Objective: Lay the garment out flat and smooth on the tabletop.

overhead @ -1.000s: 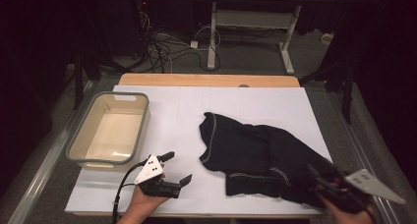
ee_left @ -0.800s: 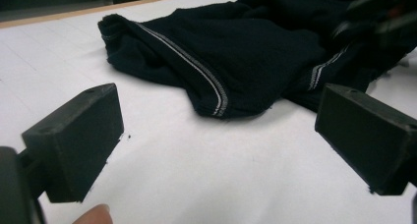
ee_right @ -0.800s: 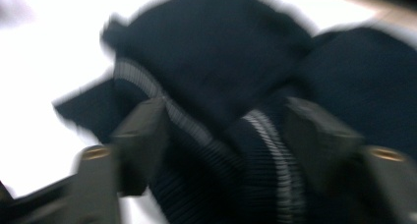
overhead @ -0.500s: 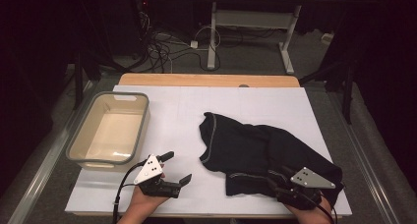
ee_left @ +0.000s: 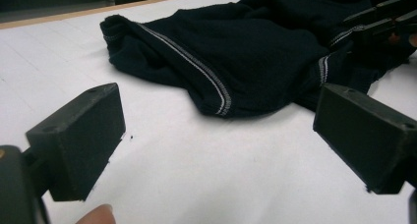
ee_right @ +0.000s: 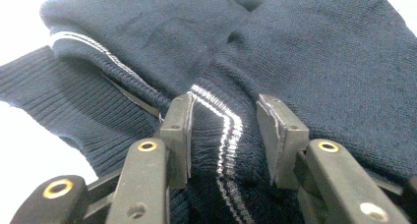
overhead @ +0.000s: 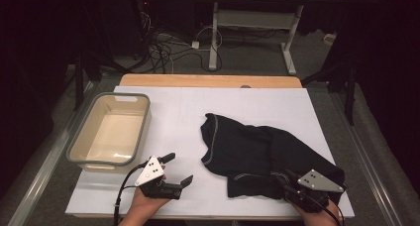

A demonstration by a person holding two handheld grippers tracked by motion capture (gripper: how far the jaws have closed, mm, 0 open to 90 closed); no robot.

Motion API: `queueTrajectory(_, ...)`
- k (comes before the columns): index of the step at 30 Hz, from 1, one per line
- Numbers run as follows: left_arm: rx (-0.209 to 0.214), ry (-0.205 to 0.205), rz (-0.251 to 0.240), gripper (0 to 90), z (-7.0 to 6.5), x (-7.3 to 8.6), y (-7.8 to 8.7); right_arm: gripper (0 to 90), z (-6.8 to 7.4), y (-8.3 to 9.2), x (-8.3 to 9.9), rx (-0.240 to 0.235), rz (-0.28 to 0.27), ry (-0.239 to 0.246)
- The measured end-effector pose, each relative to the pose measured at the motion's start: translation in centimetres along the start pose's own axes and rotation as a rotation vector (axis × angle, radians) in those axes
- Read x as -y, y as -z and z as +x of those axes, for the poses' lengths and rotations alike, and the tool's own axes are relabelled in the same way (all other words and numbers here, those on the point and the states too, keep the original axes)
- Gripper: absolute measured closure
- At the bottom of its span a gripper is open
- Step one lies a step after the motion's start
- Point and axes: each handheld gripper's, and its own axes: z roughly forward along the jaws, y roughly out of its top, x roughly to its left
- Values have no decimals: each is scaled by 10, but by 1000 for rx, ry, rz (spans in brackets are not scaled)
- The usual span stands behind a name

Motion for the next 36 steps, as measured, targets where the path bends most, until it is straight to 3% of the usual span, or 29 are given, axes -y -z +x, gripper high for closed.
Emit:
queueTrajectory(4, 1, -3, 26, 101, -1, -2, -2, 603, -4, 12, -2, -22, -53, -26)
queueTrajectory(5, -4, -32, 75, 153, -5, -5, -6, 602, -5, 15, -3, -21, -68, -26)
queueTrajectory(7, 33, -13, 161, 182, -13, -13, -15, 594, -8, 18, -3, -11, -83, -32)
queueTrajectory(8, 89, 18, 192, 200, -22, -19, -23, 594, -9, 18, -3, -9, -89, -35)
queueTrajectory(9, 115, 8, 196, 222, -32, -23, -30, 592, -10, 18, -3, -2, -98, -39)
queueTrajectory(11, 137, -62, 229, 304, -57, -31, -49, 589, -10, 17, -4, 4, -99, -39)
queueTrajectory(13, 177, -58, 323, 351, -73, -35, -77, 587, -10, 15, -3, 8, -85, -31)
queueTrajectory(14, 171, -60, 395, 362, -79, -35, -90, 584, -10, 13, -2, 11, -79, -30)
queueTrajectory(15, 135, -93, 458, 382, -85, -34, -101, 578, -9, 12, -1, 16, -71, -30)
queueTrajectory(16, 123, -106, 477, 415, -88, -34, -105, 569, -8, 11, 0, 18, -64, -26)
queueTrajectory(18, 126, -117, 460, 529, -92, -34, -107, 534, -7, 9, 1, 23, -47, -16)
queueTrajectory(20, 125, -157, 457, 671, -97, -34, -105, 493, -5, 4, 2, 25, -26, -6)
queueTrajectory(23, 124, -172, 450, 811, -97, -33, -103, 470, -4, -1, 1, 31, -16, 3)
queueTrajectory(24, 123, -167, 441, 828, -95, -33, -101, 468, -3, -2, 1, 32, -13, 4)
queueTrajectory(26, 75, -193, 390, 841, -90, -31, -90, 468, -2, -1, 0, 38, -10, 14)
queueTrajectory(29, 76, -147, 347, 843, -76, -30, -70, 478, -2, 1, 1, 37, -20, 20)
queueTrajectory(36, 34, -99, 304, 844, -47, -22, -14, 486, 2, 0, -3, 29, -24, 35)
